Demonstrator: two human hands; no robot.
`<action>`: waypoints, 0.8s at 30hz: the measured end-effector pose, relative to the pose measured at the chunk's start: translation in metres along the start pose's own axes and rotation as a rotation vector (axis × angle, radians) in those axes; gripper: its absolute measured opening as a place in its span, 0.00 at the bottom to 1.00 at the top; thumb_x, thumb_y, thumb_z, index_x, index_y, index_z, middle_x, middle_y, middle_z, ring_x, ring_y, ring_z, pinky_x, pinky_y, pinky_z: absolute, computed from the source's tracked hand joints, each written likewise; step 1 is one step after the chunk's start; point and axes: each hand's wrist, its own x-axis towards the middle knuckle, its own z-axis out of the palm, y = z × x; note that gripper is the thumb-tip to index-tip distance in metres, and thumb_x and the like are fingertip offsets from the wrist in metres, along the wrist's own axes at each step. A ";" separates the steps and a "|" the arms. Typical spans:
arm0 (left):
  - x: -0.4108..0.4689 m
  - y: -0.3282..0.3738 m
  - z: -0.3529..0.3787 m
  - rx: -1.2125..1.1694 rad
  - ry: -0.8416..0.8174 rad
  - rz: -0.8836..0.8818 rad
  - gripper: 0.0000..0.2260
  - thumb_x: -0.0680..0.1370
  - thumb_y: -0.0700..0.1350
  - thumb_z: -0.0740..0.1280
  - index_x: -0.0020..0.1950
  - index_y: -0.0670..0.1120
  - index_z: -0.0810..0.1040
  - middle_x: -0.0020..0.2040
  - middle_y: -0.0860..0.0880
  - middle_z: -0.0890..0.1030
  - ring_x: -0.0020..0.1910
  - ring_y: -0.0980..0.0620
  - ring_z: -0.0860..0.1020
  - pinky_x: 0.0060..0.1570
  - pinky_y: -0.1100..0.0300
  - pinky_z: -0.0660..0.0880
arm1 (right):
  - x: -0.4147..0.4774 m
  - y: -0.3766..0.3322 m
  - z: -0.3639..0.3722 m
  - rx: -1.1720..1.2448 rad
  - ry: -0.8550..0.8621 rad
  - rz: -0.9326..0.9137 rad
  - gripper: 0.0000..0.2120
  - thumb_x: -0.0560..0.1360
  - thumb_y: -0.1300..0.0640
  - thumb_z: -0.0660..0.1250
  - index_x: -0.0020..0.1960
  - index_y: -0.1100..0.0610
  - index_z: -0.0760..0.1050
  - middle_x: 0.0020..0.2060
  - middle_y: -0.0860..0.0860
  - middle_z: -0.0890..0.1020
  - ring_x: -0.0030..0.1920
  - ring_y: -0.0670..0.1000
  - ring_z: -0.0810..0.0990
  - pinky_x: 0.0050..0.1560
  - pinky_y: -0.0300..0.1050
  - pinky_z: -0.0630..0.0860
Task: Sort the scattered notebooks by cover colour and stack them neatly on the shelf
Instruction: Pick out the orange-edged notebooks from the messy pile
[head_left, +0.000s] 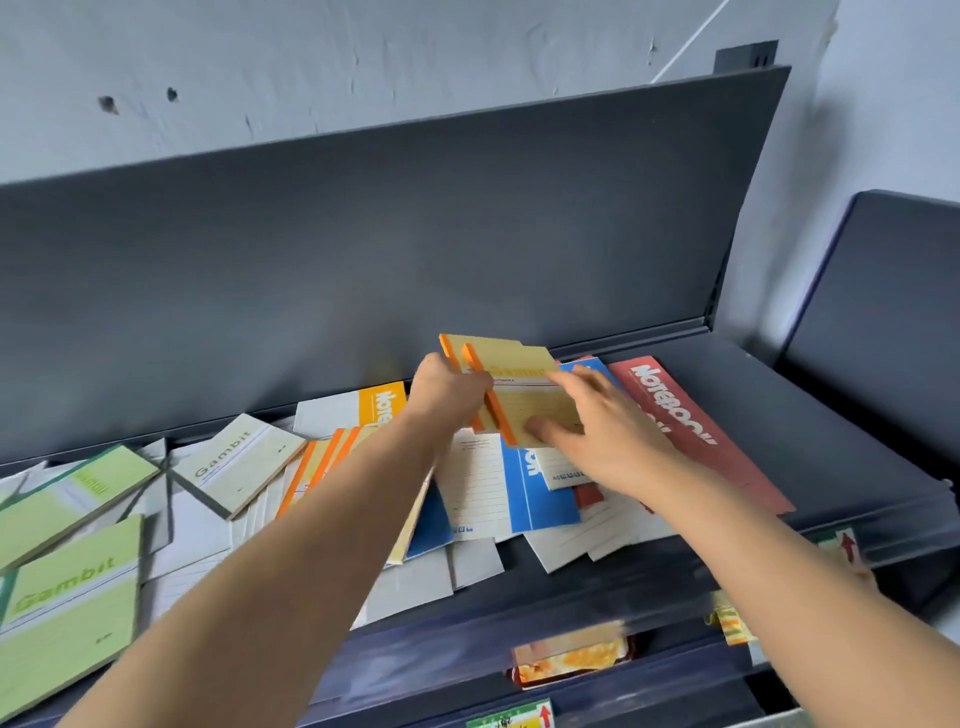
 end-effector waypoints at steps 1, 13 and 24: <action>-0.004 -0.003 -0.016 0.014 -0.006 -0.001 0.07 0.76 0.39 0.66 0.53 0.41 0.78 0.49 0.43 0.83 0.47 0.45 0.82 0.46 0.52 0.81 | -0.003 -0.014 0.004 0.016 -0.037 -0.028 0.30 0.76 0.37 0.60 0.75 0.47 0.59 0.74 0.46 0.60 0.71 0.52 0.64 0.67 0.50 0.66; -0.027 -0.076 -0.140 0.423 0.056 -0.024 0.10 0.76 0.45 0.68 0.54 0.43 0.80 0.45 0.46 0.82 0.44 0.47 0.82 0.46 0.52 0.81 | -0.029 -0.110 0.069 -0.107 -0.256 -0.099 0.28 0.77 0.36 0.57 0.75 0.42 0.60 0.72 0.46 0.67 0.68 0.55 0.69 0.66 0.53 0.67; -0.015 -0.088 -0.168 0.256 -0.013 -0.185 0.10 0.79 0.44 0.65 0.56 0.39 0.73 0.51 0.44 0.79 0.45 0.50 0.79 0.33 0.58 0.79 | -0.027 -0.119 0.073 -0.091 -0.258 -0.005 0.30 0.74 0.35 0.62 0.73 0.40 0.61 0.69 0.45 0.71 0.66 0.51 0.71 0.59 0.48 0.71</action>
